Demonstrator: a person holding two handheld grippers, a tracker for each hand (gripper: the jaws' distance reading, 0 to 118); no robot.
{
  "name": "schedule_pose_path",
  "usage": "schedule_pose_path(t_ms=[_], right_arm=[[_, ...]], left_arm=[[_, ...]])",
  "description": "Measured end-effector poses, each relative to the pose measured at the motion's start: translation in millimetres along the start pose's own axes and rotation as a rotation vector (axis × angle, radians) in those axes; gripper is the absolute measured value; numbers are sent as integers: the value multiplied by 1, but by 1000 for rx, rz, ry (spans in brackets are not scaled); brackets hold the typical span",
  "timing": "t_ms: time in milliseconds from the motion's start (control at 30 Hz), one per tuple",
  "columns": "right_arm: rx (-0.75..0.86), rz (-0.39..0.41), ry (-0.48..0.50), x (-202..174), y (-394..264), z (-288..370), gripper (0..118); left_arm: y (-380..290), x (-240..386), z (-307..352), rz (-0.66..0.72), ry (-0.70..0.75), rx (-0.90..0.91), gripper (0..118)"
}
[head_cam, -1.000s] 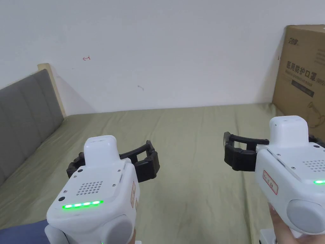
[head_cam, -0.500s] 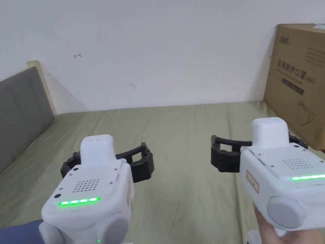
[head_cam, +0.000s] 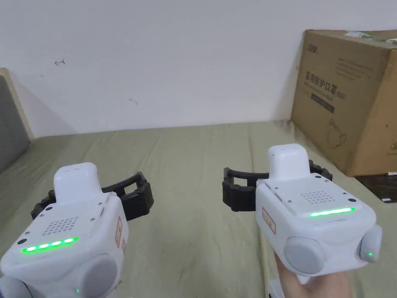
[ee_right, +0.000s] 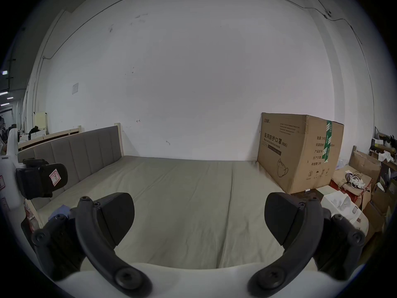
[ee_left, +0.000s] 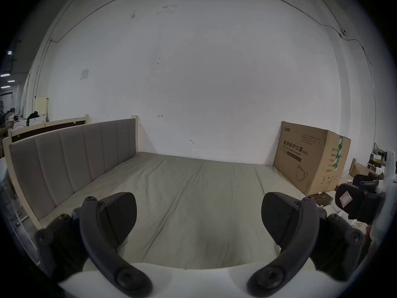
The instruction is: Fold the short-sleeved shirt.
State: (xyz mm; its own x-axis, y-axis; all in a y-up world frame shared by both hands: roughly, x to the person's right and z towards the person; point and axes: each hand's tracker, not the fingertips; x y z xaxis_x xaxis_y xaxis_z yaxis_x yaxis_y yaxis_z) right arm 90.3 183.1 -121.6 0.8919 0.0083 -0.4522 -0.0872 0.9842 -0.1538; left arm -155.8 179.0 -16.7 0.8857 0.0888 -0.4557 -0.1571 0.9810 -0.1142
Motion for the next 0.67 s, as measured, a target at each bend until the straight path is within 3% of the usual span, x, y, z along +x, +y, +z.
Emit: schedule_pose_path(t_ms=[267,667], right_arm=[[-26,-20,8,1,-4,-3,118],[-46,-31,4,5,-16,-8,118]], left_arm=[[-4,9,-3,-9,41,-41,116],[-14,21,-7,80,-143,-103,116]])
